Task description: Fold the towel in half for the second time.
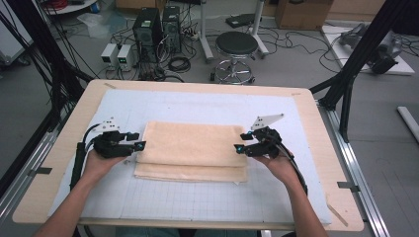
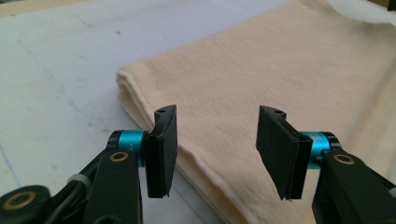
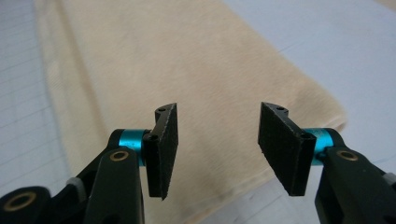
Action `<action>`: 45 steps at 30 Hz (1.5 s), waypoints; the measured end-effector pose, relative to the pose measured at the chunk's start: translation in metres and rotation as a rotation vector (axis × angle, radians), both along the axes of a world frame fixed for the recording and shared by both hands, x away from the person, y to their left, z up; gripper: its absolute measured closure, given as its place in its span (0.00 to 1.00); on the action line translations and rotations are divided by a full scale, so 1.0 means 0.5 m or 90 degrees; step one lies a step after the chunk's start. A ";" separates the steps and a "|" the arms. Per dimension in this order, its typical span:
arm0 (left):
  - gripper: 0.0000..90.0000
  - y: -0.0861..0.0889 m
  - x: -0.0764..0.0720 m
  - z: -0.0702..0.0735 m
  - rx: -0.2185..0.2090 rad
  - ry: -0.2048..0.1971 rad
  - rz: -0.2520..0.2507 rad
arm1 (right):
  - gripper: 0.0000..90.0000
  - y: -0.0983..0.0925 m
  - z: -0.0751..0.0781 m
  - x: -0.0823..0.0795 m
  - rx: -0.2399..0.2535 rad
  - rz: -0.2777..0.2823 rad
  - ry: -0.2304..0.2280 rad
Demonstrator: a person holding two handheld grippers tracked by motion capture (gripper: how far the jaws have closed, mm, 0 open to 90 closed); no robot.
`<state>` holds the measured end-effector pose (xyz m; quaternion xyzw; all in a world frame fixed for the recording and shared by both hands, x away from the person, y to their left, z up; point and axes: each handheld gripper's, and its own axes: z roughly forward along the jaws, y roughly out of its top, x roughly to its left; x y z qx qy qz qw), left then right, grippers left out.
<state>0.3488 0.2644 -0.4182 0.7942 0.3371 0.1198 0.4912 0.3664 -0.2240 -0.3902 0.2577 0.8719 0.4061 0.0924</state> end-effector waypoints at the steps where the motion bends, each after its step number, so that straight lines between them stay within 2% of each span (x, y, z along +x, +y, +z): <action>1: 0.54 -0.001 -0.009 -0.003 -0.001 0.001 -0.007 | 0.51 0.002 -0.003 -0.004 -0.011 0.010 0.022; 2: 0.54 -0.001 -0.016 -0.005 0.006 0.004 -0.019 | 0.50 0.005 -0.004 -0.009 -0.023 0.021 0.032; 3: 0.54 -0.004 -0.025 -0.009 0.008 0.007 -0.032 | 0.50 0.008 -0.005 -0.015 -0.032 0.031 0.030; 5: 0.53 -0.007 -0.038 -0.013 0.013 0.008 -0.046 | 0.51 0.012 -0.006 -0.027 -0.029 0.045 0.013; 7: 0.52 -0.009 -0.049 -0.017 0.006 0.011 -0.061 | 0.51 0.012 -0.015 -0.037 -0.018 0.050 0.015; 10: 0.49 -0.018 -0.060 -0.019 0.020 0.014 -0.085 | 0.51 0.005 -0.037 -0.051 -0.011 0.057 0.005; 12: 0.49 -0.021 -0.065 -0.021 0.032 0.004 -0.088 | 0.51 0.002 -0.050 -0.056 -0.012 0.056 0.021; 15: 0.52 -0.021 -0.064 -0.029 0.037 0.007 -0.077 | 0.52 -0.002 -0.063 -0.062 -0.013 0.052 0.017; 17: 0.57 -0.021 -0.062 -0.036 0.043 0.010 -0.073 | 0.56 -0.002 -0.071 -0.064 -0.021 0.049 0.019; 19: 0.64 -0.021 -0.059 -0.039 0.061 0.012 -0.070 | 0.62 0.001 -0.076 -0.066 -0.036 0.045 0.007; 21: 0.70 -0.024 -0.060 -0.041 0.067 0.010 -0.066 | 0.71 0.004 -0.079 -0.068 -0.045 0.045 0.007; 25: 0.89 -0.026 -0.057 -0.042 0.087 0.000 -0.052 | 0.88 0.004 -0.075 -0.069 -0.049 0.052 -0.003; 27: 0.93 -0.027 -0.055 -0.042 0.084 0.001 -0.050 | 0.91 0.003 -0.074 -0.068 -0.045 0.049 0.000; 33: 0.95 -0.021 -0.057 -0.028 0.072 -0.014 -0.044 | 0.93 -0.001 -0.062 -0.066 -0.030 0.048 0.006; 38: 0.95 -0.011 -0.070 0.007 0.052 -0.052 -0.037 | 0.94 -0.006 -0.034 -0.073 -0.003 0.047 0.001; 40: 0.95 -0.007 -0.077 0.018 0.051 -0.064 -0.036 | 0.94 -0.006 -0.026 -0.080 0.004 0.051 0.000; 45: 0.95 -0.006 -0.103 0.025 0.054 -0.073 -0.045 | 0.94 -0.005 -0.008 -0.110 0.003 0.066 -0.019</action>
